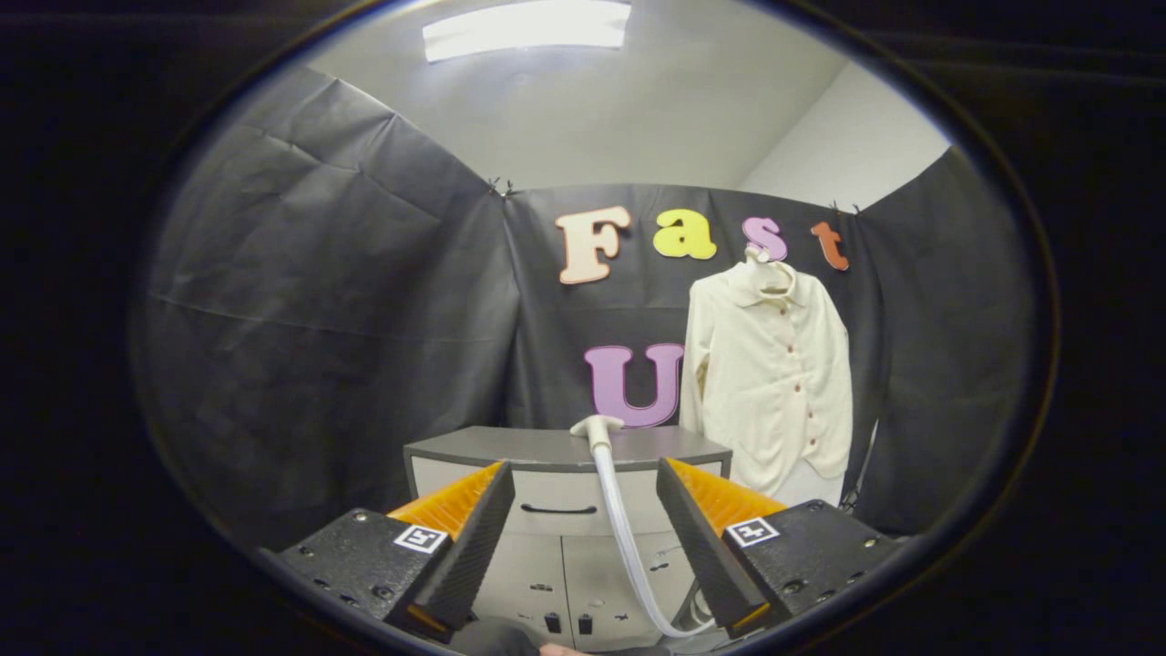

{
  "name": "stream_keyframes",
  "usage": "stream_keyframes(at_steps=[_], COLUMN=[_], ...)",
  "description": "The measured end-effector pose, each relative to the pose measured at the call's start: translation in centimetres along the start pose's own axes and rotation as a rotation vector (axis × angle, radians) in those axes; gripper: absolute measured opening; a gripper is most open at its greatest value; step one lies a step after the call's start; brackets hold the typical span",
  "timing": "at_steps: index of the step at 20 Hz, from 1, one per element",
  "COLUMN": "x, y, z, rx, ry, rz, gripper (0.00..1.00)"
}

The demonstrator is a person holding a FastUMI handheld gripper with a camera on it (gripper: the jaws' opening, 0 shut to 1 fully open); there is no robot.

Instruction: Iron the clothes twice with a garment steamer, once on the left side and once on the right side.

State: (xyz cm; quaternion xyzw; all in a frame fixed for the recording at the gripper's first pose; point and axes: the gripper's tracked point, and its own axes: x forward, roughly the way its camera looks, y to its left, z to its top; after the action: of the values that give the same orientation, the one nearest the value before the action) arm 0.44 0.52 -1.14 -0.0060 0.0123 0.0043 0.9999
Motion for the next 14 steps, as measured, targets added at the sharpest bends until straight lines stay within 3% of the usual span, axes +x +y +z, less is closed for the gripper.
stream_keyframes(at_steps=[14], x=[1.2], y=[-1.5], z=[-0.9], rx=[-0.004], ry=[0.021], rz=[-0.02], gripper=[0.95])
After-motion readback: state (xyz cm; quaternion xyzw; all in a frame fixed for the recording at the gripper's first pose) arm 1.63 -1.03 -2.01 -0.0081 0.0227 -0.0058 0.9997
